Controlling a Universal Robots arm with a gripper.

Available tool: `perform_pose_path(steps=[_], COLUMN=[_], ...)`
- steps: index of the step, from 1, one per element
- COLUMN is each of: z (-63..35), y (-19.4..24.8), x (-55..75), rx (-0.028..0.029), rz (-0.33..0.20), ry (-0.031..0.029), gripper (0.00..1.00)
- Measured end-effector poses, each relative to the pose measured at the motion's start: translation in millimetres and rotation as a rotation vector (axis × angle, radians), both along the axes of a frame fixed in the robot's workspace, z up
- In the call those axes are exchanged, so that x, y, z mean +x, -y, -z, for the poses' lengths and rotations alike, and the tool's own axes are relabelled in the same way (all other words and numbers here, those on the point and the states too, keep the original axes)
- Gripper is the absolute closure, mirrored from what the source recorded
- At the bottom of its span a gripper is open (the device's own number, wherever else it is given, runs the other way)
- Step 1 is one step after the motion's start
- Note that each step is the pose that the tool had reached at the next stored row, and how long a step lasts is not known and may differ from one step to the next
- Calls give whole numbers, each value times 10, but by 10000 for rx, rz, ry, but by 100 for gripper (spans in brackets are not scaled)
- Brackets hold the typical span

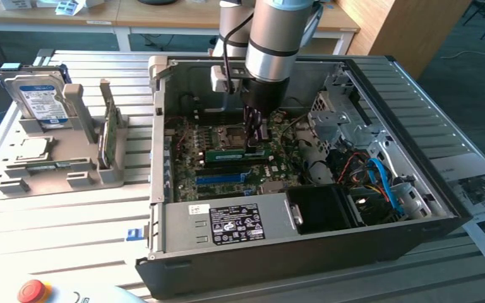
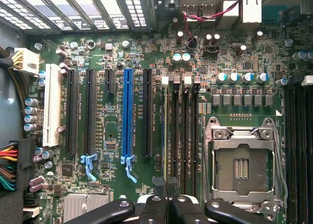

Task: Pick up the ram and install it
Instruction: 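Insert the ram into the slot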

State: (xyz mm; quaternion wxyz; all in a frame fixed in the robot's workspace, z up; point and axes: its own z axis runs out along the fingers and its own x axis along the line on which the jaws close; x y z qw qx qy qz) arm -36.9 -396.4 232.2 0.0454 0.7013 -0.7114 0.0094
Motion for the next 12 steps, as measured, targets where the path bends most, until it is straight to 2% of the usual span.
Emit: perform_pose_path(steps=[12], z=[5], y=[-12], x=[0], rx=[0], rz=[0], ry=[6], gripper=[89])
